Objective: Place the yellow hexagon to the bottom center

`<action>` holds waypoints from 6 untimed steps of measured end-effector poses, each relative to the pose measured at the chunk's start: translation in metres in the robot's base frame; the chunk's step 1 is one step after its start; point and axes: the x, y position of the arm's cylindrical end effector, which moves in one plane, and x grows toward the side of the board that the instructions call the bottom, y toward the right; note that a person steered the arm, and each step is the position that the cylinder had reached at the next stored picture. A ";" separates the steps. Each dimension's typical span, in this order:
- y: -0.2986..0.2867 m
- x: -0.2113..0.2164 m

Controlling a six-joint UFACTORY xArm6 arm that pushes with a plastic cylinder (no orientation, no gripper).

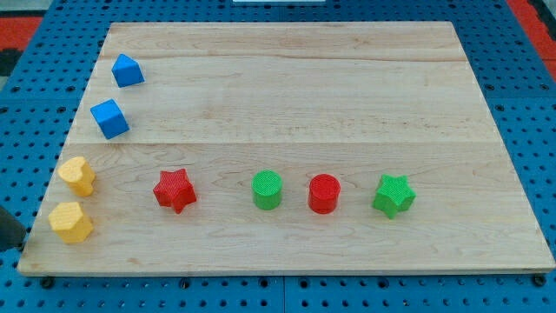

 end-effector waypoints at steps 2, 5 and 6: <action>0.164 -0.007; 0.103 -0.039; 0.223 -0.056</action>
